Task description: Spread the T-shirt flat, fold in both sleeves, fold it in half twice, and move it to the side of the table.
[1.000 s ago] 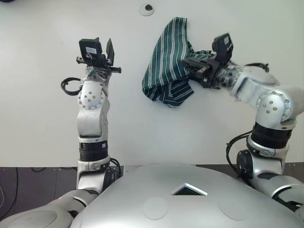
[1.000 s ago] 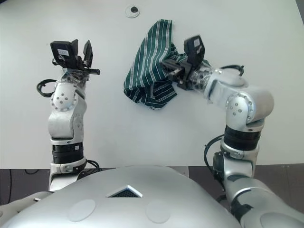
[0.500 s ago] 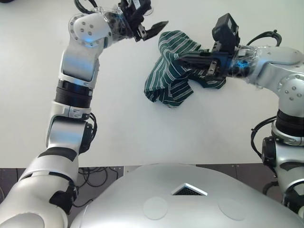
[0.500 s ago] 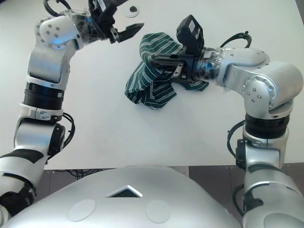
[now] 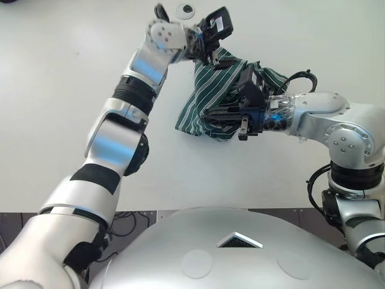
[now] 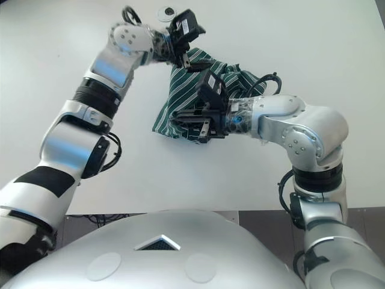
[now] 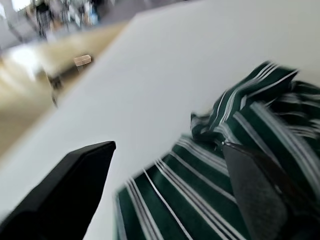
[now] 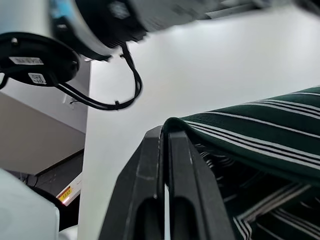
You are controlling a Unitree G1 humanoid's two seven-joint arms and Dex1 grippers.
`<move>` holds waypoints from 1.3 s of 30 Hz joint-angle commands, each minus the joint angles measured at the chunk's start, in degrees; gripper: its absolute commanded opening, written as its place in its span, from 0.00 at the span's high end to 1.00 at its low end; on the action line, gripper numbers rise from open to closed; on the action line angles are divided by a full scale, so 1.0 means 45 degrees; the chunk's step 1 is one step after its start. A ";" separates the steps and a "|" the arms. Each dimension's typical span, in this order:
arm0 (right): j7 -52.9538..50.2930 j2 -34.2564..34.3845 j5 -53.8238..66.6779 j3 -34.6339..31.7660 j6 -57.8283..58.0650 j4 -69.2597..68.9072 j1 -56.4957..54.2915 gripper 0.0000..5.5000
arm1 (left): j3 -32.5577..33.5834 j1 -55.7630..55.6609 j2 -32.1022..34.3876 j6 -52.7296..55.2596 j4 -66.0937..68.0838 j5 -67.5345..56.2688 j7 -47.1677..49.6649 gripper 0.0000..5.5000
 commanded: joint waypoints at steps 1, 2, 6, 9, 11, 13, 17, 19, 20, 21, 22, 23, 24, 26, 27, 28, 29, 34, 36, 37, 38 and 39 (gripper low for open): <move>0.0098 -0.0390 -0.0084 0.0334 -0.0142 -0.0245 -0.0011 1.00 | 0.0617 -0.0387 -0.0364 -0.0278 0.2297 0.0132 0.0614 0.29; 0.0114 -0.0381 -0.0073 0.0381 -0.0138 -0.0284 -0.0017 1.00 | 0.0910 -0.0387 -0.0401 -0.0318 0.2612 -0.0028 0.0683 0.32; 0.0194 -0.0437 0.0062 0.0520 -0.0037 -0.0567 0.0152 1.00 | 0.1783 -0.0899 -0.0582 -0.0605 0.3108 -0.0356 0.0654 0.32; 0.0346 -0.0566 0.0092 0.0775 -0.0041 -0.0649 0.0161 1.00 | 0.2009 -0.1219 -0.0729 -0.0697 0.3471 -0.0146 0.0853 0.32; 0.0502 -0.0668 0.0128 0.0931 -0.0084 -0.0633 0.0088 1.00 | 0.1921 -0.1246 -0.0900 -0.0623 0.3801 0.0154 0.1035 0.32; 0.0643 -0.0716 0.0128 0.1051 -0.0103 -0.0624 0.0017 1.00 | 0.1781 -0.1114 -0.1018 -0.0466 0.4110 0.0461 0.1233 0.32; 0.0783 -0.0741 0.0071 0.1206 -0.0102 -0.0640 -0.0029 1.00 | 0.1898 -0.0689 -0.1003 -0.0080 0.4476 0.0784 0.1398 0.42; 0.0686 -0.0726 0.0015 0.1195 -0.0106 -0.0655 0.0081 1.00 | 0.1926 -0.0651 -0.0940 -0.0095 0.4422 0.0874 0.1070 0.46; 0.0645 -0.0713 -0.0024 0.1221 -0.0128 -0.0636 0.0115 1.00 | 0.1851 -0.0619 -0.0900 -0.0142 0.4377 0.0995 0.0887 0.50; 0.0583 -0.0692 -0.0047 0.1215 -0.0136 -0.0638 0.0161 1.00 | 0.1774 -0.0606 -0.0902 -0.0169 0.4364 0.1111 0.0753 0.52; 0.0536 -0.0663 -0.0077 0.1225 -0.0144 -0.0616 0.0165 1.00 | 0.1765 -0.0614 -0.0898 -0.0137 0.4365 0.1161 0.0657 0.55; 0.0512 -0.0646 -0.0104 0.1244 -0.0156 -0.0595 0.0144 1.00 | 0.1802 -0.0628 -0.0897 -0.0083 0.4374 0.1178 0.0617 0.58; 0.0502 -0.0637 -0.0122 0.1254 -0.0168 -0.0572 0.0106 1.00 | 0.1872 -0.0649 -0.0896 -0.0020 0.4395 0.1178 0.0662 0.60; 0.0536 -0.0655 -0.0138 0.1264 -0.0186 -0.0532 0.0042 1.00 | 0.1962 -0.0618 -0.0836 0.0008 0.4430 0.1232 0.0768 0.66; 0.0558 -0.0670 -0.0138 0.1261 -0.0188 -0.0524 0.0036 1.00 | 0.2020 -0.0603 -0.0795 -0.0010 0.4433 0.1231 0.0815 0.68; 0.0577 -0.0688 -0.0132 0.1258 -0.0188 -0.0526 0.0048 1.00 | 0.2095 -0.0604 -0.0749 -0.0026 0.4422 0.1200 0.0843 0.71; 0.0587 -0.0714 -0.0125 0.1245 -0.0192 -0.0537 0.0101 1.00 | 0.2224 -0.0635 -0.0675 -0.0071 0.4397 0.1123 0.0888 0.73; 0.0478 -0.0818 -0.0141 0.1139 -0.0257 -0.0639 0.0508 1.00 | 0.3385 -0.0693 -0.0189 -0.0287 0.4116 0.0236 0.0655 0.92; 0.0453 -0.0843 -0.0168 0.1132 -0.0282 -0.0640 0.0571 1.00 | 0.3527 -0.0607 -0.0073 -0.0264 0.4102 0.0177 0.0590 0.98; 0.0473 -0.0861 -0.0173 0.1142 -0.0288 -0.0631 0.0559 1.00 | 0.3577 -0.0570 -0.0052 -0.0246 0.4102 0.0155 0.0620 0.99; 0.0526 -0.0891 -0.0176 0.1166 -0.0295 -0.0613 0.0518 1.00 | 0.3680 -0.0534 -0.0070 -0.0234 0.4101 0.0073 0.0601 0.99; 0.0579 -0.0923 -0.0181 0.1195 -0.0301 -0.0597 0.0476 1.00 | 0.3788 -0.0517 -0.0120 -0.0229 0.4087 -0.0017 0.0525 0.99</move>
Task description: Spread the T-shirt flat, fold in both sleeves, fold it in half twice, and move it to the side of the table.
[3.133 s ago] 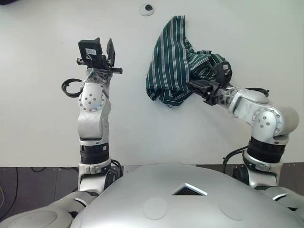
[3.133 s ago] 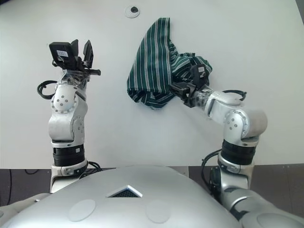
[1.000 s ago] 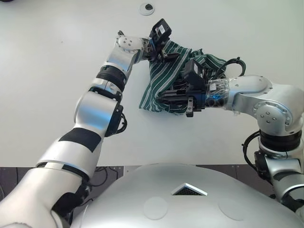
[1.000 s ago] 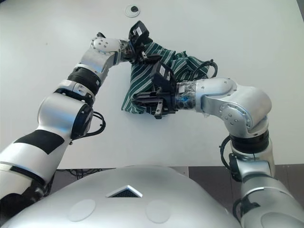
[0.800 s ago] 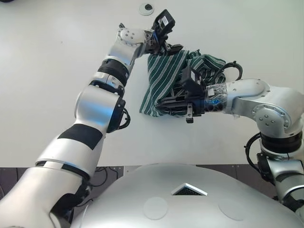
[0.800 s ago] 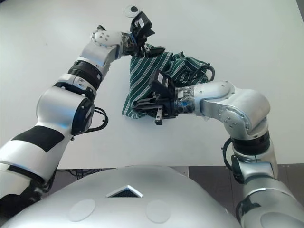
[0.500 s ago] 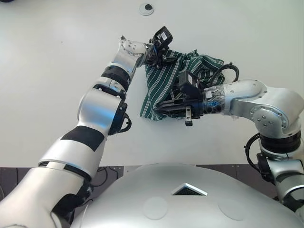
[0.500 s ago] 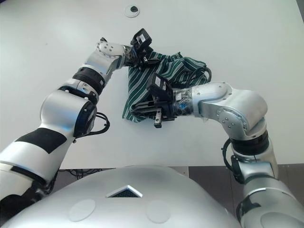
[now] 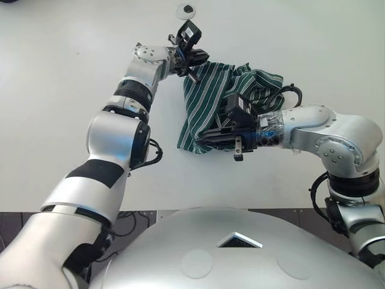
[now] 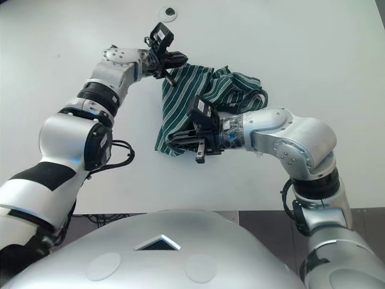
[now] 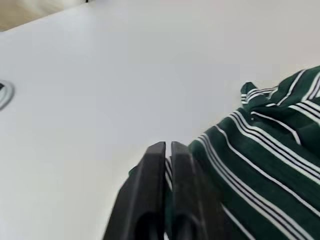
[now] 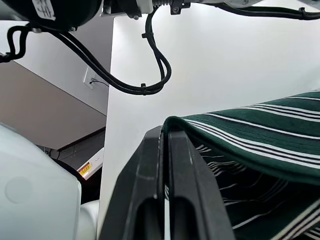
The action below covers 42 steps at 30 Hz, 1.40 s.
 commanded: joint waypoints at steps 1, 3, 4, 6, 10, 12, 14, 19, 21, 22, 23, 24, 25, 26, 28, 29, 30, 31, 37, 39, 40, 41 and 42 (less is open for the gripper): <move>0.0073 -0.0469 -0.0061 -0.0042 -0.0067 -0.0088 -0.0134 1.00 | 0.0353 0.0143 -0.0029 -0.0016 -0.0146 -0.0261 -0.0181 0.99; 0.0176 -0.0541 -0.0066 0.0024 -0.0061 -0.0078 -0.0197 1.00 | 0.0236 0.0142 -0.0182 -0.0213 -0.0184 -0.0105 -0.0115 0.96; 0.0215 -0.0584 -0.0063 0.0051 -0.0061 -0.0079 -0.0212 1.00 | 0.0165 0.0135 -0.0245 -0.0269 -0.0188 -0.0028 -0.0060 0.95; 0.0247 -0.0681 -0.0021 0.0087 -0.0086 -0.0066 -0.0225 1.00 | 0.0048 0.0105 -0.0333 -0.0325 -0.0158 0.0103 0.0010 0.89; 0.0304 -0.0713 0.0000 0.0171 -0.0102 -0.0044 -0.0266 1.00 | -0.0215 0.0075 -0.0476 -0.0202 0.0002 0.0415 0.0011 0.79; 0.0366 -0.0716 -0.0020 0.0252 -0.0116 -0.0013 -0.0321 1.00 | -0.0363 0.0087 -0.0557 -0.0105 0.0092 0.0601 0.0160 0.73; 0.0425 -0.0729 -0.0050 0.0305 -0.0118 0.0010 -0.0374 1.00 | -0.0493 0.0099 -0.0601 0.0029 0.0177 0.0792 0.0316 0.69; 0.0540 -0.0808 -0.0185 0.0496 -0.0173 0.0051 -0.0473 1.00 | -0.0442 0.0236 -0.0569 0.0299 0.0288 0.0812 0.0383 0.69; 0.0550 -0.0819 -0.0202 0.0538 -0.0183 0.0077 -0.0527 1.00 | -0.0422 0.0337 -0.0548 0.0296 0.0326 0.0815 0.0516 0.74; 0.0564 -0.0826 -0.0204 0.0562 -0.0188 0.0093 -0.0562 1.00 | -0.0400 0.0371 -0.0527 0.0293 0.0331 0.0800 0.0550 0.78; 0.0566 -0.0833 -0.0200 0.0572 -0.0188 0.0097 -0.0576 1.00 | -0.0388 0.0402 -0.0522 0.0269 0.0324 0.0783 0.0540 0.80; 0.0562 -0.0838 -0.0194 0.0579 -0.0186 0.0097 -0.0582 1.00 | -0.0396 0.0428 -0.0522 0.0225 0.0314 0.0786 0.0521 0.82; 0.0553 -0.0844 -0.0187 0.0583 -0.0185 0.0091 -0.0577 1.00 | -0.0404 0.0445 -0.0526 0.0176 0.0307 0.0793 0.0523 0.84; 0.0539 -0.0844 -0.0181 0.0584 -0.0184 0.0084 -0.0569 1.00 | -0.0408 0.0452 -0.0532 0.0141 0.0302 0.0798 0.0528 0.87; 0.0527 -0.0841 -0.0179 0.0590 -0.0194 0.0079 -0.0560 1.00 | -0.0383 0.0456 -0.0535 0.0061 0.0287 0.0770 0.0550 0.92; 0.0514 -0.0836 -0.0182 0.0586 -0.0198 0.0077 -0.0550 1.00 | -0.0365 0.0455 -0.0536 0.0009 0.0278 0.0752 0.0561 0.94; 0.0506 -0.0834 -0.0192 0.0585 -0.0208 0.0083 -0.0542 1.00 | -0.0334 0.0460 -0.0523 -0.0046 0.0267 0.0723 0.0573 0.96; 0.0490 -0.0835 -0.0211 0.0574 -0.0228 0.0099 -0.0517 1.00 | -0.0287 0.0470 -0.0500 -0.0149 0.0244 0.0690 0.0608 0.98; 0.0392 -0.0838 -0.0387 0.0152 -0.0451 0.0411 -0.0557 1.00 | 0.0992 0.0396 0.0287 -0.1207 -0.0409 -0.0318 0.1493 1.00; 0.0393 -0.0789 -0.0350 -0.0367 -0.0505 0.0801 -0.0798 1.00 | 0.1711 0.0535 0.0733 -0.1454 -0.1106 -0.1061 0.1241 1.00; 0.0366 -0.0769 -0.0284 -0.0688 -0.0496 0.0954 -0.0874 1.00 | 0.1961 0.0639 0.0889 -0.1479 -0.1495 -0.1372 0.1087 1.00; 0.0342 -0.0765 -0.0212 -0.0950 -0.0478 0.1036 -0.0906 1.00 | 0.2102 0.0741 0.0983 -0.1502 -0.1816 -0.1550 0.1017 1.00; 0.0355 -0.0768 -0.0159 -0.1209 -0.0478 0.1162 -0.0988 1.00 | 0.2220 0.0916 0.1107 -0.1509 -0.2257 -0.1726 0.0991 1.00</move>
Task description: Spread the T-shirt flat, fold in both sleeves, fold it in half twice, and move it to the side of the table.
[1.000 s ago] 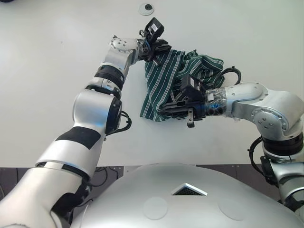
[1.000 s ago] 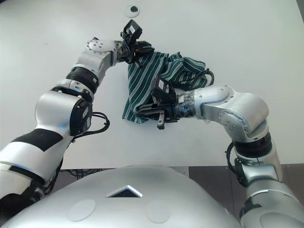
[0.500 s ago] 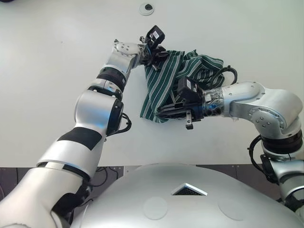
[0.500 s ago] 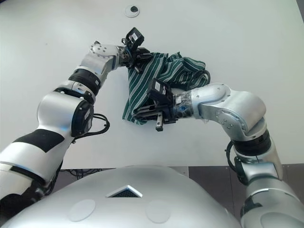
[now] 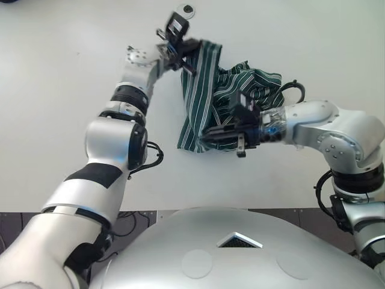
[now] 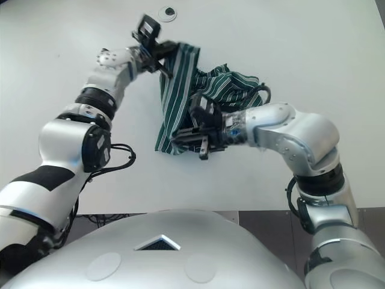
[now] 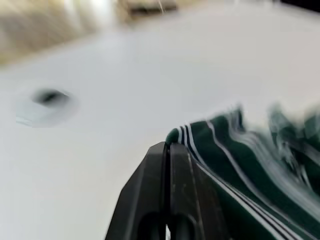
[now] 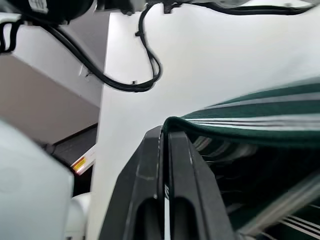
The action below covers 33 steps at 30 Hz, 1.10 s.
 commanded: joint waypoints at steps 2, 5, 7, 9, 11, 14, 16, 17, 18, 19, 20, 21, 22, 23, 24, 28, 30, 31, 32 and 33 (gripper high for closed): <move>0.0036 -0.0330 0.0103 -0.1140 -0.0136 0.0691 -0.0749 1.00 | 0.0727 0.0832 0.0689 0.0041 -0.2267 -0.0991 -0.0159 1.00; 0.0223 -0.0528 -0.0104 -0.1567 -0.0380 0.1256 -0.1244 1.00 | 0.1167 0.2101 0.0978 0.0682 -0.5070 -0.1743 0.0017 1.00; 0.0292 -0.0616 -0.0202 -0.1814 -0.0563 0.1520 -0.1506 1.00 | 0.1392 0.3126 0.1032 0.1439 -0.7317 -0.2215 0.0312 1.00; 0.0301 -0.0674 -0.0248 -0.2063 -0.0745 0.1789 -0.1749 1.00 | 0.1490 0.3878 0.1041 0.2163 -0.9082 -0.2592 0.0660 1.00; 0.0321 -0.0730 -0.0299 -0.2289 -0.0916 0.2080 -0.1998 1.00 | 0.1579 0.4370 0.1034 0.2829 -1.0509 -0.2925 0.1079 1.00; 0.0416 -0.0773 -0.0478 -0.2436 -0.1225 0.2561 -0.2440 1.00 | 0.1746 0.4865 0.1075 0.3628 -1.2143 -0.3349 0.1716 1.00; 0.0473 -0.0784 -0.0612 -0.2506 -0.1452 0.2883 -0.2715 1.00 | 0.1876 0.5062 0.1118 0.3985 -1.2897 -0.3561 0.2106 1.00; 0.0505 -0.0785 -0.0694 -0.2570 -0.1577 0.3072 -0.2879 1.00 | 0.1991 0.5123 0.1142 0.4145 -1.3255 -0.3700 0.2298 1.00; 0.0545 -0.0795 -0.0803 -0.2664 -0.1728 0.3319 -0.3087 1.00 | 0.2143 0.5149 0.1173 0.4323 -1.3646 -0.3875 0.2516 1.00; 0.0577 -0.0816 -0.0899 -0.2756 -0.1864 0.3551 -0.3278 1.00 | 0.2280 0.5132 0.1205 0.4462 -1.3955 -0.4015 0.2710 1.00; 0.0604 -0.0836 -0.1007 -0.2854 -0.2023 0.3829 -0.3498 1.00 | 0.2404 0.5063 0.1239 0.4632 -1.4245 -0.4171 0.2890 1.00; 0.0634 -0.0852 -0.1096 -0.2911 -0.2162 0.4055 -0.3653 1.00 | 0.2465 0.4992 0.1266 0.4751 -1.4396 -0.4282 0.3013 1.00; 0.0662 -0.0871 -0.1239 -0.2966 -0.2359 0.4369 -0.3868 1.00 | 0.2545 0.4875 0.1291 0.4865 -1.4518 -0.4391 0.3141 1.00; 0.0691 -0.0876 -0.1403 -0.3006 -0.2565 0.4706 -0.4103 1.00 | 0.2604 0.4772 0.1329 0.4943 -1.4610 -0.4463 0.3270 1.00; 0.0701 -0.0855 -0.1625 -0.3047 -0.2842 0.5135 -0.4418 1.00 | 0.2668 0.4659 0.1374 0.5016 -1.4683 -0.4526 0.3411 1.00; 0.0554 -0.0488 -0.2639 -0.3069 -0.4243 0.7152 -0.5971 1.00 | 0.2675 0.4193 0.1558 0.5072 -1.4534 -0.4610 0.3776 1.00; 0.0462 -0.0132 -0.3256 -0.3002 -0.5211 0.8507 -0.6961 1.00 | 0.2523 0.3675 0.1684 0.4998 -1.4005 -0.4494 0.3816 1.00; 0.0459 0.0013 -0.3536 -0.2954 -0.5652 0.9150 -0.7375 1.00 | 0.2420 0.3390 0.1765 0.4970 -1.3670 -0.4406 0.3777 1.00; 0.0478 0.0171 -0.3856 -0.2879 -0.6171 0.9892 -0.7824 1.00 | 0.2308 0.2992 0.1873 0.4884 -1.3111 -0.4267 0.3708 1.00; 0.0497 0.0316 -0.4154 -0.2789 -0.6686 1.0619 -0.8247 1.00 | 0.2219 0.2580 0.1978 0.4775 -1.2489 -0.4120 0.3657 1.00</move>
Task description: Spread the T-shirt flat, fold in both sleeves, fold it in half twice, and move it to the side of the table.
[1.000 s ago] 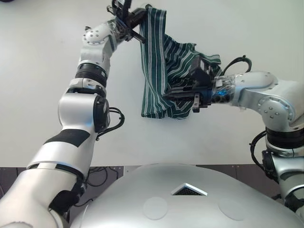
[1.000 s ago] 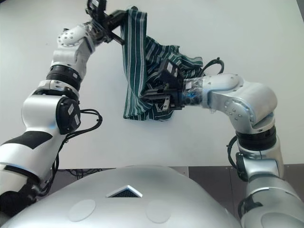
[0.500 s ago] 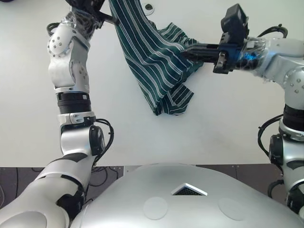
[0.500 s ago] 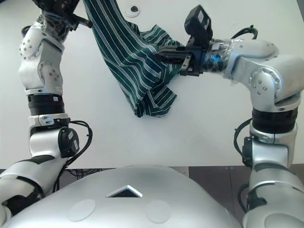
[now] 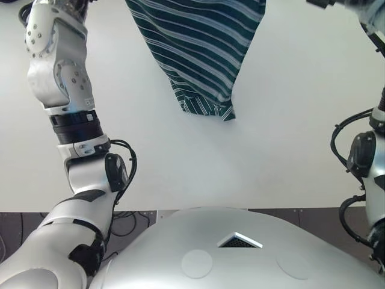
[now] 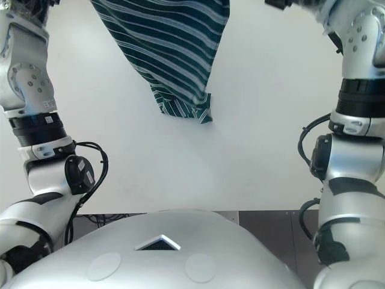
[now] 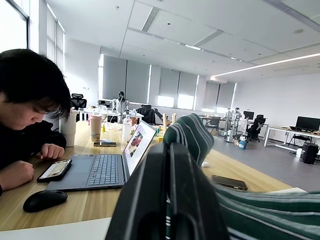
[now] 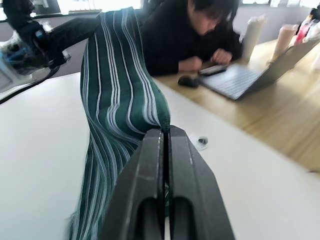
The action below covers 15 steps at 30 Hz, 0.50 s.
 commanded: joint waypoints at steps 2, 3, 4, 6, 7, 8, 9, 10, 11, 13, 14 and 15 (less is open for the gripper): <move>-0.0026 0.1009 -0.1532 0.0317 -0.2475 0.3579 -0.2347 1.00 | -0.0435 -0.2139 0.0627 -0.0524 0.2992 0.0787 -0.0120 1.00; -0.0004 0.1170 -0.1809 0.0356 -0.2974 0.4322 -0.2763 1.00 | -0.0520 -0.2567 0.0703 -0.0774 0.3715 0.0977 -0.0131 1.00; 0.0029 0.1347 -0.2095 0.0384 -0.3485 0.5119 -0.3209 1.00 | -0.0605 -0.3127 0.0758 -0.1076 0.4611 0.1173 -0.0161 1.00; 0.0035 0.1676 -0.2641 0.0459 -0.4558 0.6750 -0.4102 1.00 | -0.0669 -0.4386 0.0861 -0.1809 0.6628 0.1554 -0.0112 1.00; 0.0022 0.1825 -0.2912 0.0461 -0.5081 0.7504 -0.4501 1.00 | -0.0664 -0.4979 0.0904 -0.2169 0.7597 0.1710 -0.0097 1.00; -0.0019 0.1941 -0.3142 0.0471 -0.5540 0.8160 -0.4839 1.00 | -0.0671 -0.5476 0.0953 -0.2509 0.8443 0.1858 -0.0087 1.00; -0.0145 0.2051 -0.3372 0.0474 -0.6006 0.8824 -0.5189 1.00 | -0.0671 -0.5954 0.1013 -0.2836 0.9260 0.1992 -0.0058 1.00; -0.0275 0.2157 -0.3597 0.0450 -0.6434 0.9448 -0.5512 1.00 | -0.0665 -0.6354 0.1073 -0.3147 0.9984 0.2118 -0.0035 1.00; -0.0395 0.2236 -0.3773 0.0425 -0.6795 0.9973 -0.5777 1.00 | -0.0668 -0.6665 0.1125 -0.3430 1.0580 0.2234 -0.0002 1.00; -0.0967 0.2396 -0.4174 0.0307 -0.7600 1.1131 -0.6393 1.00 | -0.0663 -0.7243 0.1203 -0.3964 1.1709 0.2465 0.0139 1.00; -0.1300 0.2483 -0.4371 0.0244 -0.7985 1.1657 -0.6710 1.00 | -0.0638 -0.7474 0.1244 -0.4183 1.2155 0.2552 0.0199 1.00; -0.1569 0.2545 -0.4535 0.0211 -0.8294 1.2070 -0.6968 1.00 | -0.0613 -0.7662 0.1276 -0.4360 1.2509 0.2607 0.0246 1.00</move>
